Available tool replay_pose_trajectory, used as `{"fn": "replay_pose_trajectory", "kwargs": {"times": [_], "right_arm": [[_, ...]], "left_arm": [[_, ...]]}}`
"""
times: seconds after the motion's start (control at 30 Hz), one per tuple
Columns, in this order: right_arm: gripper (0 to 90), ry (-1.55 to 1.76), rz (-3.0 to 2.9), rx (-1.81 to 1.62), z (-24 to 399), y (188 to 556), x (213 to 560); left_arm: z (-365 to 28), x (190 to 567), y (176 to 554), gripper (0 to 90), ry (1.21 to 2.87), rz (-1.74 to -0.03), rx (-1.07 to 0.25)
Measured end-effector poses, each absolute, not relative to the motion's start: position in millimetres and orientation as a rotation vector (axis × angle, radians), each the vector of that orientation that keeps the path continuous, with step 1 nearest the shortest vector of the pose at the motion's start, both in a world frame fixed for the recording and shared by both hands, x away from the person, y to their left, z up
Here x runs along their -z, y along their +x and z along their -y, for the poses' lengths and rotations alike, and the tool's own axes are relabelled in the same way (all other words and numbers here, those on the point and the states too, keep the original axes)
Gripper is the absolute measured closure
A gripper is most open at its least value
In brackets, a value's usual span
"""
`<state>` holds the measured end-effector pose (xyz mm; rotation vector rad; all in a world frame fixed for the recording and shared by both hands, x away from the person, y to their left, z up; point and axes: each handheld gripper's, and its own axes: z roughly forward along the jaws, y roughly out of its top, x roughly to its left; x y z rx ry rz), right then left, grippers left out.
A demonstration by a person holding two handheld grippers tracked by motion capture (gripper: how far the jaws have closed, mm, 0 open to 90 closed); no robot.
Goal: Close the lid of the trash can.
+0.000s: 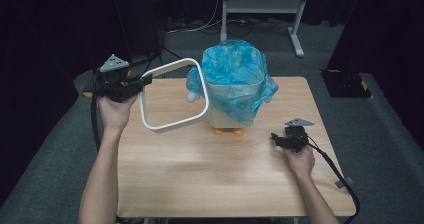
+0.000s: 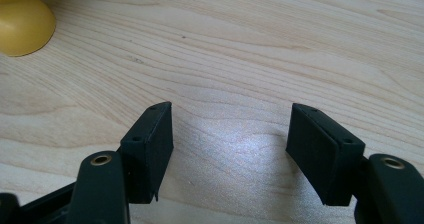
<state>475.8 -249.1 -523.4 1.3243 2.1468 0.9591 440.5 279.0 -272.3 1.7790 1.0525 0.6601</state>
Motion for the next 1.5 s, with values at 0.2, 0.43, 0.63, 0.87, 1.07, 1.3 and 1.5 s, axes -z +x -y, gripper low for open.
{"fn": "replay_pose_trajectory", "kwargs": {"times": [0.2, 0.43, 0.63, 0.87, 1.07, 1.3, 1.5], "right_arm": [[34.7, 1.324, -2.147, -0.959, 249.1, 475.8, 523.4], [34.5, 1.324, -2.148, -0.958, 249.1, 475.8, 523.3], [34.5, 1.324, -2.148, -0.958, 249.1, 475.8, 523.3], [34.2, 1.322, -2.151, -0.960, 249.1, 475.7, 523.4], [34.1, 1.321, -2.151, -0.960, 249.1, 475.8, 523.4], [33.9, 1.314, -2.155, -0.960, 249.1, 475.9, 523.4], [33.8, 1.313, -2.154, -0.960, 249.0, 475.9, 523.5]], "left_arm": [[-271.5, 263.7, 447.3, 80.2, 1.792, -1.032, -0.655], [-259.6, 256.0, 455.4, 80.2, 1.807, -1.007, -0.644], [-249.5, 250.6, 465.6, 80.2, 1.814, -0.993, -0.621], [-235.8, 245.8, 479.0, 80.3, 1.823, -0.971, -0.584], [-222.2, 242.4, 489.7, 80.3, 1.847, -0.955, -0.572], [-208.1, 237.1, 503.2, 80.2, 1.863, -0.944, -0.561], [-194.9, 235.7, 515.5, 80.3, 1.876, -0.937, -0.552]]}}
